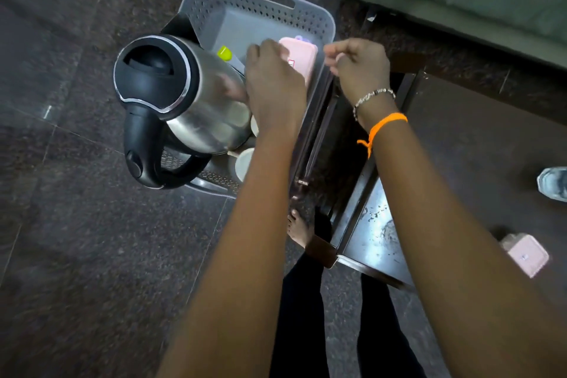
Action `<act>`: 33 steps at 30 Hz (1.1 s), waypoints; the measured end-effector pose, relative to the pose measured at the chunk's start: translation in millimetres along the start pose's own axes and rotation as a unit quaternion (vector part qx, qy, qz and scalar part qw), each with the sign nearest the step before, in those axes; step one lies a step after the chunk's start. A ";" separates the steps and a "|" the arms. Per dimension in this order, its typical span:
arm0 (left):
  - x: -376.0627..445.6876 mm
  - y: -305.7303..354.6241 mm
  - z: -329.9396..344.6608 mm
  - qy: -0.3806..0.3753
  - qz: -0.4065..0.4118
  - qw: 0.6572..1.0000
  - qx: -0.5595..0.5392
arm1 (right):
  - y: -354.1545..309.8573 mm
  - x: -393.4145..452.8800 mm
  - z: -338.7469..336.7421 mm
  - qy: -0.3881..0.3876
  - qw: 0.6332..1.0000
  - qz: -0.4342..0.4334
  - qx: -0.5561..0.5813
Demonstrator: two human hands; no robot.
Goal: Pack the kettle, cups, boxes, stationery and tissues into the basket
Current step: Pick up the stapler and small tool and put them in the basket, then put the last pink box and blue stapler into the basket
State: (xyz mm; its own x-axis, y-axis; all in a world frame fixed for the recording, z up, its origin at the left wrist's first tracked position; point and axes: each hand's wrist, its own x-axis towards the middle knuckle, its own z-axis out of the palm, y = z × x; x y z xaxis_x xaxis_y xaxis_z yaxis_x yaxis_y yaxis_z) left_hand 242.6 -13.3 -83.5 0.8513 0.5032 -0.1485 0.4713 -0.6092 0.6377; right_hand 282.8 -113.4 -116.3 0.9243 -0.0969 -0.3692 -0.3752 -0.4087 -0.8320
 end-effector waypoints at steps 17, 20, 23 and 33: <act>-247.3 43.8 117.3 -0.256 0.012 0.967 -0.015 | 188.6 -168.4 -200.9 0.102 0.957 0.208 0.173; -287.2 59.6 154.2 -0.314 0.054 0.947 0.039 | 235.4 -190.9 -251.1 0.147 0.950 0.240 0.133; -325.3 80.6 190.5 -0.378 0.088 0.919 0.063 | 281.5 -206.6 -299.9 0.179 0.942 0.270 0.087; -374.0 103.6 284.5 -0.395 0.157 0.874 0.235 | 377.4 -220.2 -374.9 0.300 0.865 0.402 -0.029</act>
State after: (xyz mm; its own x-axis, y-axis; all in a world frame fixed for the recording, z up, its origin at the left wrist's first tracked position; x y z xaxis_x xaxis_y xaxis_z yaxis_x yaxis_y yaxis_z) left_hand 38.6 -439.0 -176.9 0.7625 -0.2010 -0.6150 0.0708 -0.9189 0.3881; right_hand -36.0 -586.6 -193.8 0.2427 -0.8171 -0.5229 -0.9253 -0.0332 -0.3777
